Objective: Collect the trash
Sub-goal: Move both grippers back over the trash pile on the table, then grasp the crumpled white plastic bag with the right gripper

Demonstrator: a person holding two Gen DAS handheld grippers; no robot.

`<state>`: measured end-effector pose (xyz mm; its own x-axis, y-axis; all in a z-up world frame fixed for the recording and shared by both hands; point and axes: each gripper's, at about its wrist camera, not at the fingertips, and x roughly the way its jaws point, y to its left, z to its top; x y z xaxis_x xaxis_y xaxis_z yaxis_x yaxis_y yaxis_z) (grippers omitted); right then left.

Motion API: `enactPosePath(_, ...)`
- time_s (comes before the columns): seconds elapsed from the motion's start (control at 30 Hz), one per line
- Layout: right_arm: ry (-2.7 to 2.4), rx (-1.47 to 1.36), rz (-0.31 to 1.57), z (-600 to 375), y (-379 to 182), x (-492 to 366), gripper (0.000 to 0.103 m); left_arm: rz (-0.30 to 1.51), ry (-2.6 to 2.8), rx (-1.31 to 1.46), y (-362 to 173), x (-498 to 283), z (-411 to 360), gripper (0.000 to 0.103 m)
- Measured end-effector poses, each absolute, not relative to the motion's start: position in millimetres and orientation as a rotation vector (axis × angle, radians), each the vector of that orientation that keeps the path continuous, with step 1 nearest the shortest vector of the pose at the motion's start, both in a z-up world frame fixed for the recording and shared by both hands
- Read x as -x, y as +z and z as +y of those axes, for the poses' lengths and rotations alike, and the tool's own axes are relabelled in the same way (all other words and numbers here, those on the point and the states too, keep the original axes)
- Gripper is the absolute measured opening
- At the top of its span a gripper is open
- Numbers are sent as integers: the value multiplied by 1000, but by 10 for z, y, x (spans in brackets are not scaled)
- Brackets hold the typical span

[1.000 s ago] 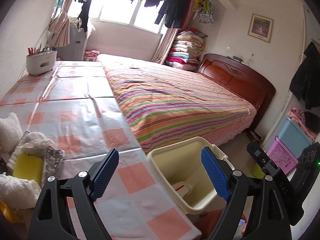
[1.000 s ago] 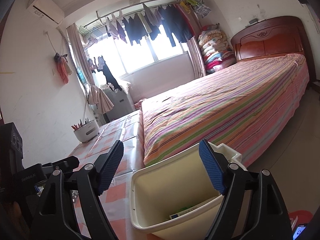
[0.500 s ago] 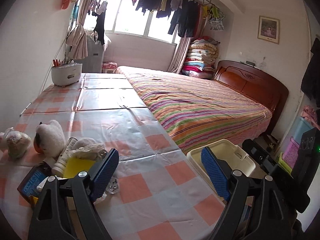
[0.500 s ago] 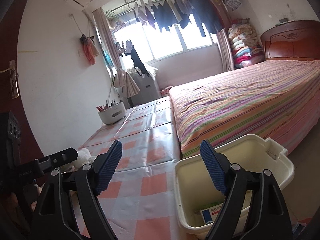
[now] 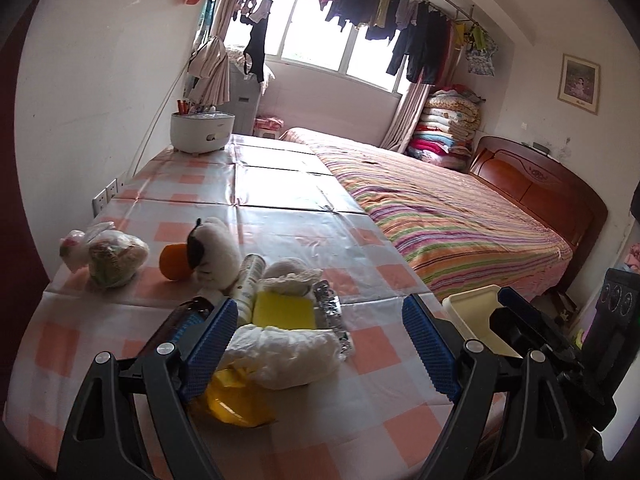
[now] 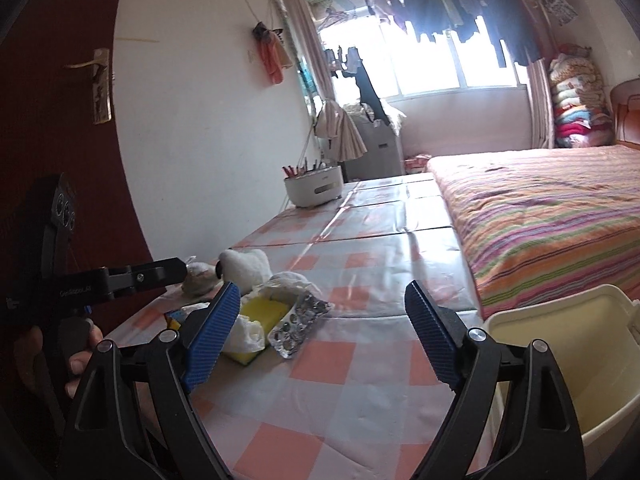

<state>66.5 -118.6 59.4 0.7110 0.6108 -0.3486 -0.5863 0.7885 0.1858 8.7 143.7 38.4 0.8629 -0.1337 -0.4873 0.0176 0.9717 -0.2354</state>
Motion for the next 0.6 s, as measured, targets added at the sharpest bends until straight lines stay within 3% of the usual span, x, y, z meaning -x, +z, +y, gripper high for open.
enactPosePath(0.37, 835, 52, 460, -686, 520, -609, 83, 561, -7, 284, 338, 94, 2045, 82)
enactPosePath(0.6, 899, 168, 465, -397, 487, -598, 83, 619, -99, 210, 276, 247, 2007, 82)
